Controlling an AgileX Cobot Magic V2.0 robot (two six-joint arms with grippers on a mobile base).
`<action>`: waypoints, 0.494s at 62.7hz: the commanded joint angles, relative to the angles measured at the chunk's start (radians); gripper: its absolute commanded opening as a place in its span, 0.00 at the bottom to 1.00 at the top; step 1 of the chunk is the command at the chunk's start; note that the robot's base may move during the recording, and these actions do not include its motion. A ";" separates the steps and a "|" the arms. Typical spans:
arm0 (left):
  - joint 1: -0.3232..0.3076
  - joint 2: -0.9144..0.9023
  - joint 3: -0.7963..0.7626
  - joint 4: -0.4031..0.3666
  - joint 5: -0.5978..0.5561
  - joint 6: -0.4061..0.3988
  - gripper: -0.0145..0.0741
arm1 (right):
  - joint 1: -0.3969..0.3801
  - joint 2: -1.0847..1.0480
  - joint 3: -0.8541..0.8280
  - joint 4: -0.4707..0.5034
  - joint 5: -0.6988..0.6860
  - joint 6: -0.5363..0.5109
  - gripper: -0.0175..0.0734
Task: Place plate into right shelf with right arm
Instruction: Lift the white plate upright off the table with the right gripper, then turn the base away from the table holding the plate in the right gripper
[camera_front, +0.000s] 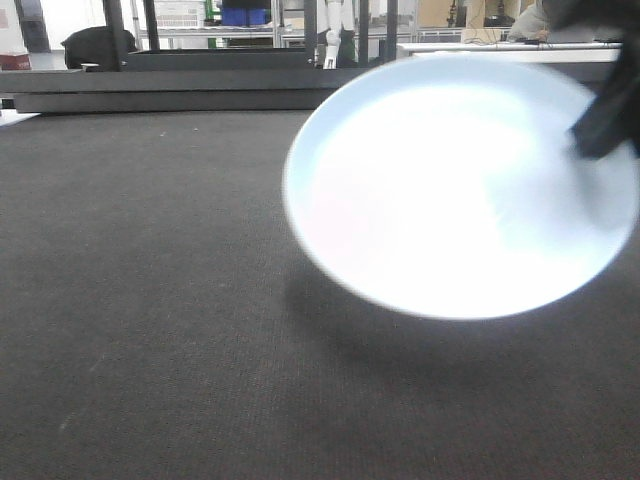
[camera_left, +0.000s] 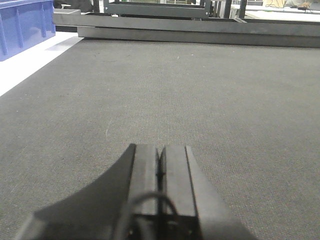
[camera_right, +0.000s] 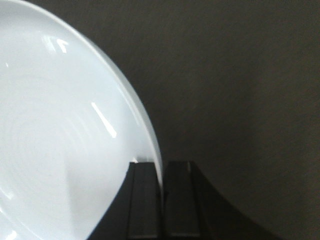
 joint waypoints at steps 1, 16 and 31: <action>-0.002 -0.010 0.010 -0.008 -0.090 -0.007 0.02 | -0.097 -0.113 0.032 0.052 -0.171 -0.175 0.25; -0.002 -0.010 0.010 -0.008 -0.090 -0.007 0.02 | -0.288 -0.310 0.166 0.170 -0.409 -0.456 0.25; -0.002 -0.010 0.010 -0.008 -0.090 -0.007 0.02 | -0.319 -0.456 0.301 0.201 -0.610 -0.472 0.25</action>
